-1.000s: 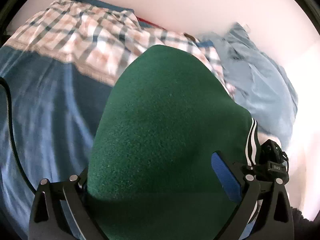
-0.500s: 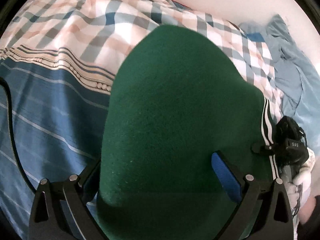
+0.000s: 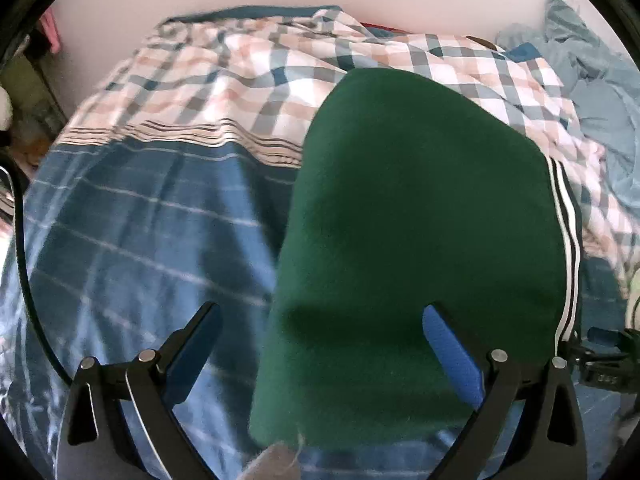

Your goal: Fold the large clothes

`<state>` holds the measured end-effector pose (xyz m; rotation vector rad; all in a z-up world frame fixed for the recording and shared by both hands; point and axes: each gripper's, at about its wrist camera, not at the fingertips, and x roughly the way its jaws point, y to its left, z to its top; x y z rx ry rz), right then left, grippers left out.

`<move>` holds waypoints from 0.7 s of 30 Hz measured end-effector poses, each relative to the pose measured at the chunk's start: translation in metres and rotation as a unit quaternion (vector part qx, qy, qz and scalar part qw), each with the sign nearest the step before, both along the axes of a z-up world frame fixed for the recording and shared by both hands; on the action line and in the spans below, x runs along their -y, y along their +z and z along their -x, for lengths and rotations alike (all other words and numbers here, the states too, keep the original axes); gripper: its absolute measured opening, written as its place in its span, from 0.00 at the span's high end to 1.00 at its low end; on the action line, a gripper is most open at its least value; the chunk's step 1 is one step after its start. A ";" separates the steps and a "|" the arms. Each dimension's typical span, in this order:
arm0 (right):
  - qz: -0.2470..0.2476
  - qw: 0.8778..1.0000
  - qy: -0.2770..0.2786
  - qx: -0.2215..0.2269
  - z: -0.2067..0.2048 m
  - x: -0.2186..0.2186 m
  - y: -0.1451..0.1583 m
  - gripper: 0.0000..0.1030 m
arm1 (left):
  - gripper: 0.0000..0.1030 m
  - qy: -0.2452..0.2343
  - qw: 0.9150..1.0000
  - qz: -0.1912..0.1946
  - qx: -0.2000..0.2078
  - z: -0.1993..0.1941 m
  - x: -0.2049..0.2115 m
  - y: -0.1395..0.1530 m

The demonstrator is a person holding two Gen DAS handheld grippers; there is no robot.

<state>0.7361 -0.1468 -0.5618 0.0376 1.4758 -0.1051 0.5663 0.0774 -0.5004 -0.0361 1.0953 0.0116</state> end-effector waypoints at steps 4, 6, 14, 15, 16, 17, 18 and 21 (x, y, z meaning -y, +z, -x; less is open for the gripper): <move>0.028 0.999 -0.037 0.015 0.006 -0.007 0.012 0.16 | 0.01 0.003 0.998 -0.062 -0.010 0.018 0.011 0.002; 0.046 0.998 -0.042 0.032 0.008 -0.017 0.031 0.13 | 0.01 0.001 0.997 -0.071 -0.009 0.025 0.016 0.008; 0.072 0.992 -0.050 0.085 0.151 -0.034 0.136 0.07 | 0.01 -0.001 0.998 -0.068 0.003 0.081 0.026 0.086; 0.068 0.992 -0.056 0.092 0.165 -0.042 0.159 0.07 | 0.01 -0.004 0.998 -0.066 0.007 0.090 0.027 0.101; 0.070 0.991 -0.062 0.098 0.179 -0.050 0.180 0.07 | 0.01 -0.006 0.998 -0.063 0.013 0.100 0.027 0.118; 0.072 0.989 -0.067 0.106 0.192 -0.051 0.202 0.07 | 0.01 -0.007 0.998 -0.061 0.020 0.111 0.026 0.137; 0.069 0.988 -0.075 0.112 0.206 -0.053 0.224 0.07 | 0.01 -0.009 0.998 -0.063 0.027 0.122 0.026 0.156; 0.069 0.985 -0.087 0.130 0.246 -0.073 0.298 0.07 | 0.01 -0.019 0.997 -0.064 0.048 0.155 0.027 0.210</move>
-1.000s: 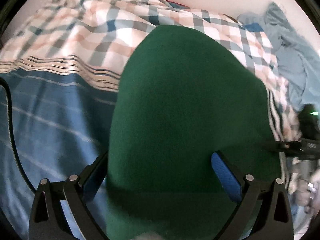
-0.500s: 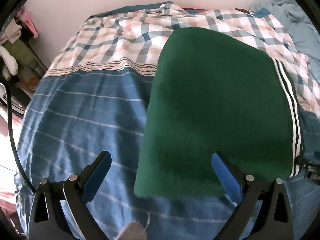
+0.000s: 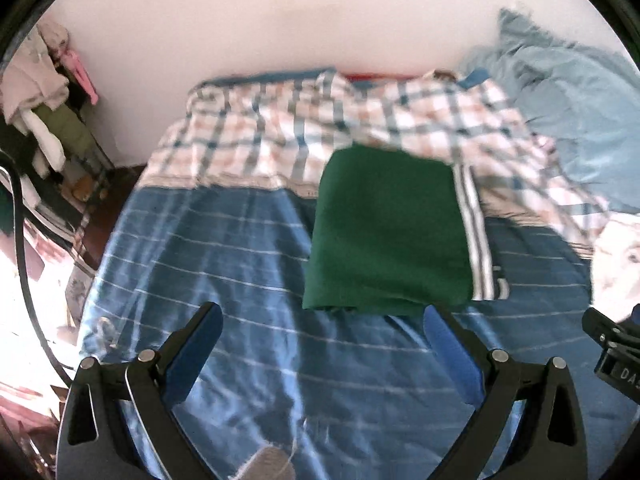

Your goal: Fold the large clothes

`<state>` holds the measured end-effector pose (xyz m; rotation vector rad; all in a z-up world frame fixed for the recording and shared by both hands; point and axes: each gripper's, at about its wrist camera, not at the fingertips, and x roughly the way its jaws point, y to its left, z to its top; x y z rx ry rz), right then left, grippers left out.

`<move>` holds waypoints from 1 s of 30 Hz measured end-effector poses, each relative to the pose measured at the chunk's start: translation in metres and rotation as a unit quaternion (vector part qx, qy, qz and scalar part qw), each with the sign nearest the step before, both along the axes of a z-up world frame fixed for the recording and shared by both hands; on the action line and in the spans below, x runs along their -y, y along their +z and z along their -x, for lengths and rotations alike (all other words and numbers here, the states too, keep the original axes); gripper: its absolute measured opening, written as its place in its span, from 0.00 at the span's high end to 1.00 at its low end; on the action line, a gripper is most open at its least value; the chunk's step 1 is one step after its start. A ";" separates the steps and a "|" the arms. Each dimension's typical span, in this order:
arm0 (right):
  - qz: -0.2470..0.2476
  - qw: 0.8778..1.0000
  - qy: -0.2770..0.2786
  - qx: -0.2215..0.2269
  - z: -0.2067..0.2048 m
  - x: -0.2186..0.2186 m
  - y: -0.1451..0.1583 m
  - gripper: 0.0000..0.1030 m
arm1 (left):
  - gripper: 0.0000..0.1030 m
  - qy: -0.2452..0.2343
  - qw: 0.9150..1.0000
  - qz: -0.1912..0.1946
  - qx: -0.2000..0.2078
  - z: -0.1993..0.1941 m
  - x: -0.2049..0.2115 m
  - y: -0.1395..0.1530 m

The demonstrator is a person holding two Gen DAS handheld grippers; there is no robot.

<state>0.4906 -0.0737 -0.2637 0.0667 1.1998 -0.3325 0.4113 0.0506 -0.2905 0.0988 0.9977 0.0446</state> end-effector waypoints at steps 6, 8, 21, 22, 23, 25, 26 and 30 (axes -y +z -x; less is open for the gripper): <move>0.015 0.999 -0.003 0.046 0.082 -0.015 0.121 0.07 | 0.01 -0.018 0.999 0.013 0.042 0.066 0.000 0.095; 0.018 0.998 0.003 0.062 0.112 -0.021 0.159 0.07 | 0.01 -0.019 0.998 0.020 0.051 0.089 -0.002 0.124; 0.033 0.988 0.033 0.150 0.261 -0.039 0.332 0.07 | 0.01 -0.027 0.994 0.037 0.100 0.198 -0.015 0.241; 0.034 0.987 0.036 0.156 0.269 -0.041 0.340 0.07 | 0.01 -0.026 0.994 0.039 0.103 0.205 -0.017 0.247; 0.031 0.986 0.038 0.162 0.276 -0.043 0.348 0.07 | 0.01 -0.026 0.993 0.038 0.105 0.210 -0.018 0.251; 0.036 0.983 0.040 0.173 0.288 -0.048 0.360 0.07 | 0.01 -0.026 0.993 0.035 0.110 0.220 -0.019 0.258; 0.037 0.983 0.041 0.177 0.294 -0.050 0.364 0.07 | 0.01 -0.027 0.993 0.033 0.112 0.224 -0.019 0.260; 0.035 0.980 0.041 0.189 0.313 -0.051 0.378 0.07 | 0.01 -0.033 0.992 0.031 0.115 0.239 -0.016 0.268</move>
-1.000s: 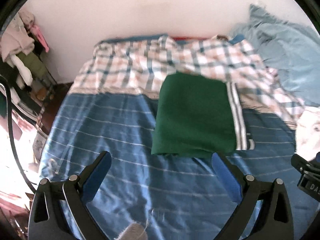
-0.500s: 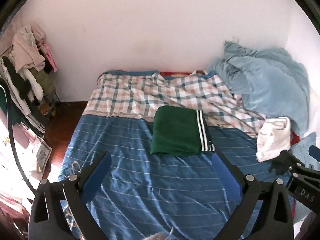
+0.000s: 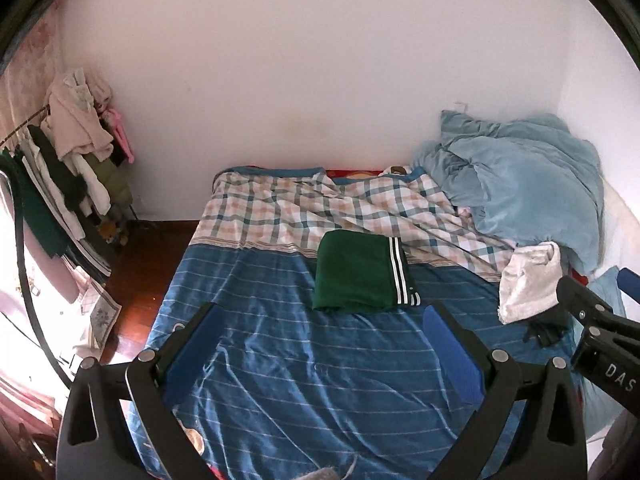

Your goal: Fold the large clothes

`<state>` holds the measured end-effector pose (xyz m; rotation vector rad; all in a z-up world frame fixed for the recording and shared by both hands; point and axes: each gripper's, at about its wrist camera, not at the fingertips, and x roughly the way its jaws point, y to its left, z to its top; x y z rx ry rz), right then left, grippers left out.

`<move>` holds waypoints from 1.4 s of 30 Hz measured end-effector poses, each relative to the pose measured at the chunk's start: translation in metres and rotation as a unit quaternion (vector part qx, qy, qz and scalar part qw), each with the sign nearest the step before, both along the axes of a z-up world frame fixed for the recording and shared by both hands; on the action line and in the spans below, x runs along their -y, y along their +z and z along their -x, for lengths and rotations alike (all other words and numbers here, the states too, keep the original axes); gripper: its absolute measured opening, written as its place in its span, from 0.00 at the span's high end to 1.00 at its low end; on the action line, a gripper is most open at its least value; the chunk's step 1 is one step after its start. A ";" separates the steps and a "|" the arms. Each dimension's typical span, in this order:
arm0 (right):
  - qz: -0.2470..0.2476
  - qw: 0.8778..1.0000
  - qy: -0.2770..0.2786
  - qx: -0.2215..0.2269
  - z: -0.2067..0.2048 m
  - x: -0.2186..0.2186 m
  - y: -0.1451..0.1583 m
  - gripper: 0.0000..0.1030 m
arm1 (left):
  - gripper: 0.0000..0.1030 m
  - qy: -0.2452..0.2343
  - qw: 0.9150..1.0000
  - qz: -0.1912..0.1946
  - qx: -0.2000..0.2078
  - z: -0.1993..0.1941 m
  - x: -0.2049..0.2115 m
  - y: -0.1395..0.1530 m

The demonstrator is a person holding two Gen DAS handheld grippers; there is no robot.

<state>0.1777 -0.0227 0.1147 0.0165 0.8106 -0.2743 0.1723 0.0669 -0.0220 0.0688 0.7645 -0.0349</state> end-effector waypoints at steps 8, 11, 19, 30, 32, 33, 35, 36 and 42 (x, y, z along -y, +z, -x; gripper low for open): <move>0.006 1.000 -0.007 0.009 0.026 -0.001 0.016 0.07 | 0.01 -0.004 1.000 0.015 0.010 0.019 0.000 0.014; 0.009 1.000 -0.009 0.011 0.028 0.002 0.019 0.07 | 0.01 -0.002 1.000 0.014 0.016 0.023 0.001 0.016; 0.014 1.000 -0.006 0.020 0.035 0.000 0.024 0.04 | 0.01 0.010 1.000 0.006 0.024 0.028 0.001 0.015; 0.001 1.000 0.009 0.017 0.030 0.001 0.023 0.04 | 0.01 0.012 0.999 0.006 0.029 0.032 0.000 0.018; 0.000 1.000 0.010 0.016 0.029 0.001 0.022 0.04 | 0.01 0.012 1.000 0.005 0.027 0.031 0.000 0.018; -0.001 1.000 0.012 0.015 0.028 0.002 0.021 0.04 | 0.01 0.013 1.000 0.006 0.027 0.031 0.000 0.018; -0.001 1.000 0.013 0.013 0.026 0.002 0.020 0.04 | 0.01 0.012 1.000 0.006 0.026 0.032 0.001 0.019; -0.003 1.000 0.014 0.013 0.026 0.002 0.020 0.04 | 0.01 0.012 1.000 0.007 0.027 0.032 0.001 0.019; -0.007 1.000 0.016 0.012 0.027 0.000 0.016 0.04 | 0.01 0.010 1.000 0.007 0.027 0.031 -0.001 0.021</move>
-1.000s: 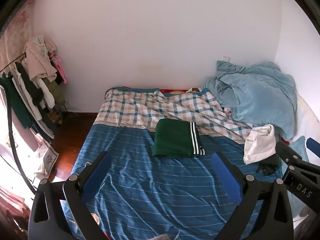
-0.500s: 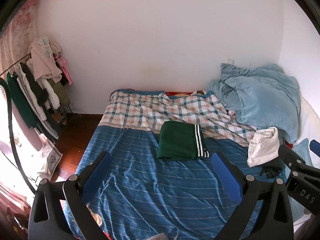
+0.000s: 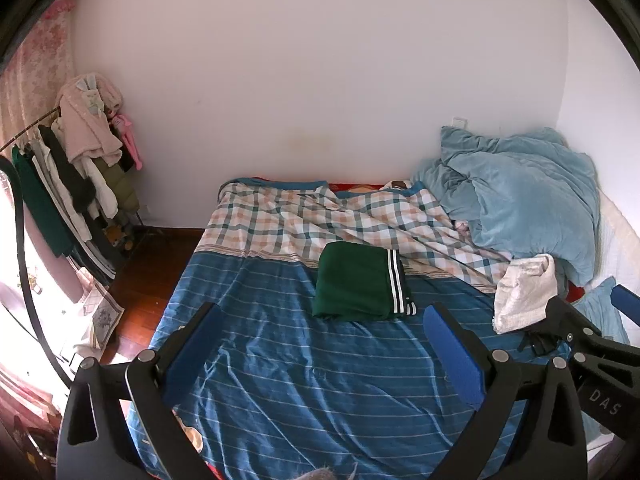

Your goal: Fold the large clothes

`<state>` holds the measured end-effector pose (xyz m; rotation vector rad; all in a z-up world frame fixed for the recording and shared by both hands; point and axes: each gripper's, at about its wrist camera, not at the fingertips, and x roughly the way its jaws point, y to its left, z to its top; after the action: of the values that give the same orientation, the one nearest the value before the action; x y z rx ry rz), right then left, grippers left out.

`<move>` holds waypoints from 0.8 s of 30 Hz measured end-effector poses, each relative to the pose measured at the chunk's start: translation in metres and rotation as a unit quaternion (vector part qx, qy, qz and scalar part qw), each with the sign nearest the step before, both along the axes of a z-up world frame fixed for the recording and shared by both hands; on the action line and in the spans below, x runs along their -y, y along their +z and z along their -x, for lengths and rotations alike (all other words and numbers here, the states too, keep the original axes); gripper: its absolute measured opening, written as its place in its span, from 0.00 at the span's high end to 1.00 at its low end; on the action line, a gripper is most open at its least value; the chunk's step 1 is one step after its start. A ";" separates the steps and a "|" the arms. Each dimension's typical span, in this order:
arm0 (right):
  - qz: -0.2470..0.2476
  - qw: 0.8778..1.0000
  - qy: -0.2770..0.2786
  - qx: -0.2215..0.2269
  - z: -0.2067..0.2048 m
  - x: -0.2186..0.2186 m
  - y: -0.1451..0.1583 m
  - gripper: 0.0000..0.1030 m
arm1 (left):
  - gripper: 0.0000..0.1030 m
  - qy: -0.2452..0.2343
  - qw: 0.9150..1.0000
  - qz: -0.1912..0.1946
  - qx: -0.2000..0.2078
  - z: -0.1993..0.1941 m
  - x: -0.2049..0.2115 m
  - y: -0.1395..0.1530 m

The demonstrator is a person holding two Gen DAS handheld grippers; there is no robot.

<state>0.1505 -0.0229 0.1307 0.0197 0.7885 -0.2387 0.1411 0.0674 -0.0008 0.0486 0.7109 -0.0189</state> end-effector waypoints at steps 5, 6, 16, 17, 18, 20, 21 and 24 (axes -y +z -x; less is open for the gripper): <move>-0.002 1.000 0.002 0.001 -0.002 0.000 -0.001 0.04 | 0.01 -0.002 1.000 0.001 0.001 -0.001 -0.002 0.001; -0.003 1.000 0.001 0.002 -0.001 -0.001 -0.002 0.04 | 0.01 -0.001 1.000 0.002 0.001 -0.001 -0.002 0.001; -0.006 1.000 0.006 -0.006 -0.006 -0.002 -0.010 0.04 | 0.01 0.006 1.000 0.004 -0.005 -0.004 -0.005 0.001; -0.007 1.000 0.007 -0.006 -0.008 -0.002 -0.010 0.04 | 0.01 0.005 1.000 0.004 -0.005 -0.004 -0.005 0.001; -0.008 1.000 0.008 -0.007 -0.009 -0.003 -0.011 0.04 | 0.01 0.006 1.000 0.004 -0.005 -0.005 -0.006 0.001; -0.007 1.000 0.008 -0.007 -0.009 -0.003 -0.012 0.04 | 0.01 0.007 1.000 0.004 -0.005 -0.005 -0.006 0.001; -0.007 1.000 0.008 -0.006 -0.008 -0.003 -0.012 0.04 | 0.01 0.007 1.000 0.004 -0.005 -0.005 -0.006 0.001; -0.008 1.000 0.008 -0.006 -0.009 -0.002 -0.011 0.04 | 0.01 0.009 1.000 0.004 -0.004 -0.005 -0.008 0.002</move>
<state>0.1594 -0.0205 0.1193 0.0274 0.8022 -0.2169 0.1464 0.0749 0.0008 0.0350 0.7201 -0.0048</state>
